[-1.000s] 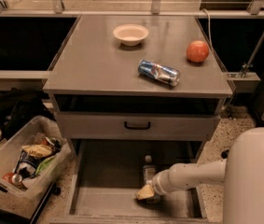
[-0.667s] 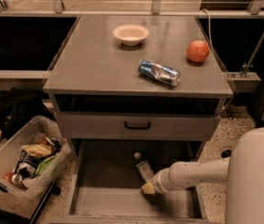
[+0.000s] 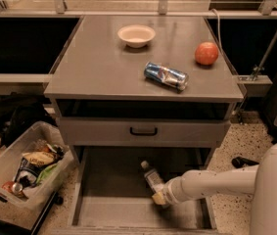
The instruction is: Pick blue plastic bottle from middle drawer and place on counter
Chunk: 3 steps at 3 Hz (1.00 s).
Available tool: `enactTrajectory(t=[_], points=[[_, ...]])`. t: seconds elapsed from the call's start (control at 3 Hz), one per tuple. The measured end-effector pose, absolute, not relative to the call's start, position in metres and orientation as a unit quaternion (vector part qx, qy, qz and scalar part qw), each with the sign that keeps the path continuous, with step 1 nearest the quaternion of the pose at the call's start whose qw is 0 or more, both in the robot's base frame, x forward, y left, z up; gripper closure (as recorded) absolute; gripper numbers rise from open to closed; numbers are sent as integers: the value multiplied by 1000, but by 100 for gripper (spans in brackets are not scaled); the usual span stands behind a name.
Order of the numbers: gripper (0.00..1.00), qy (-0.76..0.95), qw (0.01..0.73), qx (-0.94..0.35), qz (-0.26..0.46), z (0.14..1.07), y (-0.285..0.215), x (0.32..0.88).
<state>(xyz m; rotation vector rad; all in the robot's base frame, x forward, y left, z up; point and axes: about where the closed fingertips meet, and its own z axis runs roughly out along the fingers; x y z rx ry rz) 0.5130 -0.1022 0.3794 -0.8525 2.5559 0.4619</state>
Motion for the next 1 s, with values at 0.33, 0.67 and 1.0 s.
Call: enactTrajectory(t=[0.33,0.67,1.0], points=[[100,914,209,-306,164,393,-107,508],[100,897,236,-336,162,440,-108,474],[100,874,275,-372,152,515,-105,444]])
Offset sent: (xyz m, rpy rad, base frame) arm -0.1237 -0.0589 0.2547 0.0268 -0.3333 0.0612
